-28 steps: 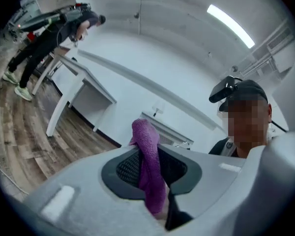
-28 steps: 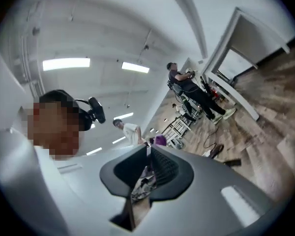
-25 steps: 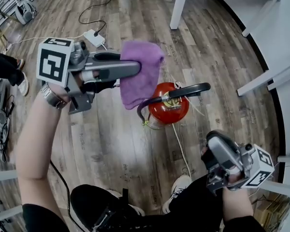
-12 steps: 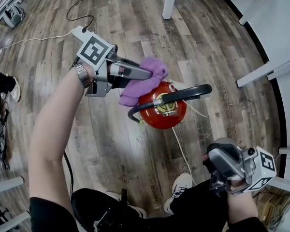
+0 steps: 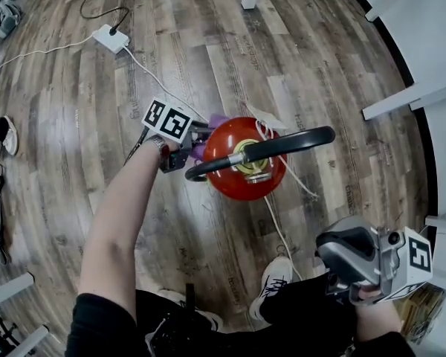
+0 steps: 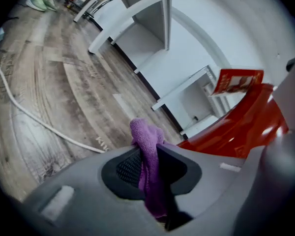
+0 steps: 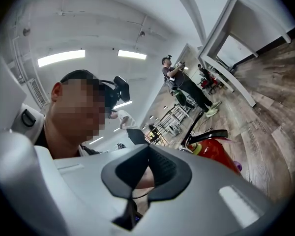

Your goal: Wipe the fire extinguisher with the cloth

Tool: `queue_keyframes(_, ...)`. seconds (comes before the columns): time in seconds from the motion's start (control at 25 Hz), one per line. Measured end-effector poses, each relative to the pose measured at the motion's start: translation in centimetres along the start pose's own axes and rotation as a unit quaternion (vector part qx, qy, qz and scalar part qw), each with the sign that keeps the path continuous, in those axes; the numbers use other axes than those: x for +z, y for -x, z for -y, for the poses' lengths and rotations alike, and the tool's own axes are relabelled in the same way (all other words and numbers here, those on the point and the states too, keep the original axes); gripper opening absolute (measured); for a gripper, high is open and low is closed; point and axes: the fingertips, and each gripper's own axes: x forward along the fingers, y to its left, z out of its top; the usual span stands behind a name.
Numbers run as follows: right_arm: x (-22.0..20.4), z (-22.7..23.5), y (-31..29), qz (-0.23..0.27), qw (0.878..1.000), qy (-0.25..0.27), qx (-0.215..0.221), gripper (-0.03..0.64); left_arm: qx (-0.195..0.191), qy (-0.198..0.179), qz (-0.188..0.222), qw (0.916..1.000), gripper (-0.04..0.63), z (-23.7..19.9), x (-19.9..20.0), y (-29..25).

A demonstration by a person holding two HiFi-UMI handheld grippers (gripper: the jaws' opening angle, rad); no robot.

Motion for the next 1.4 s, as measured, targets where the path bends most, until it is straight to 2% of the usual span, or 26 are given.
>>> queue_keyframes(0.12, -0.2, 0.3, 0.6, -0.009, 1.0, 0.023, -0.008, -0.002, 0.066, 0.024, 0.025, 0.9972, 0.064, -4.7, -2.6, -1.8)
queue_keyframes(0.2, -0.3, 0.2, 0.4, -0.011, 1.0, 0.018, -0.013, -0.002, 0.092, 0.043, 0.041, 0.994, 0.064, -6.7, -3.8, -2.2)
queue_keyframes(0.4, -0.7, 0.0, -0.5, -0.021, 0.999, 0.013, -0.024, -0.002, 0.084, 0.07, 0.071, 0.9915, 0.064, -7.2, -4.1, -2.1)
queue_keyframes(0.48, -0.9, -0.2, -0.7, -0.024, 0.999, 0.018, -0.025, -0.002, 0.063, 0.079, 0.095, 0.9904, 0.066, -6.1, -3.4, -1.6)
queue_keyframes(0.56, -1.0, -0.5, -0.9, -0.026, 0.999, 0.02, -0.023, -0.002, 0.022, 0.092, 0.142, 0.9853, 0.067, -4.2, -2.1, -0.6)
queue_keyframes(0.64, -1.2, -0.8, -1.1, -0.027, 0.999, 0.022, -0.022, -0.002, -0.032, 0.1, 0.2, 0.9742, 0.067, -1.7, -0.3, 1.3)
queue_keyframes(0.76, -1.6, -1.4, -1.2, -0.026, 0.999, 0.024, -0.02, -0.002, -0.114, 0.11, 0.268, 0.9504, 0.067, 3.2, 2.0, 5.0)
queue_keyframes(0.84, -2.0, -1.8, -1.1, -0.025, 0.999, 0.035, -0.018, -0.002, -0.136, 0.078, 0.294, 0.943, 0.067, 6.2, 3.2, 7.9)
queue_keyframes(0.96, -2.8, -1.4, -0.7, -0.033, 0.996, 0.075, -0.026, -0.002, -0.126, -0.04, 0.323, 0.9371, 0.067, 11.0, 4.7, 12.8)
queue_keyframes(1.04, -2.9, -1.4, -0.8, -0.034, 0.995, 0.089, -0.031, -0.002, -0.114, -0.111, 0.343, 0.9257, 0.067, 15.0, 5.1, 16.0)
queue_keyframes(1.12, -3.0, -1.5, -1.2, -0.033, 0.995, 0.09, -0.029, -0.002, -0.099, -0.173, 0.37, 0.9074, 0.067, 19.4, 5.2, 19.2)
queue_keyframes(1.2, -3.2, -1.3, -1.5, -0.035, 0.995, 0.088, -0.029, 0.0, -0.074, -0.248, 0.396, 0.8809, 0.067, 24.1, 5.0, 22.1)
queue_keyframes(1.24, -3.2, -1.2, -1.7, -0.036, 0.995, 0.085, -0.03, 0.0, -0.051, -0.296, 0.402, 0.865, 0.067, 26.4, 4.9, 23.0)
queue_keyframes(1.28, -3.2, -1.0, -1.8, -0.035, 0.996, 0.082, -0.03, 0.0, -0.02, -0.353, 0.399, 0.846, 0.067, 28.7, 4.7, 23.4)
queue_keyframes(1.32, -3.2, -0.9, -1.8, -0.033, 0.996, 0.078, -0.029, 0.0, 0.018, -0.413, 0.389, 0.8232, 0.067, 30.7, 4.5, 23.4)
queue_keyframes(1.4, -3.2, -0.9, -1.9, -0.029, 0.997, 0.07, -0.027, -0.001, 0.106, -0.522, 0.344, 0.7735, 0.069, 32.8, 3.6, 22.0)
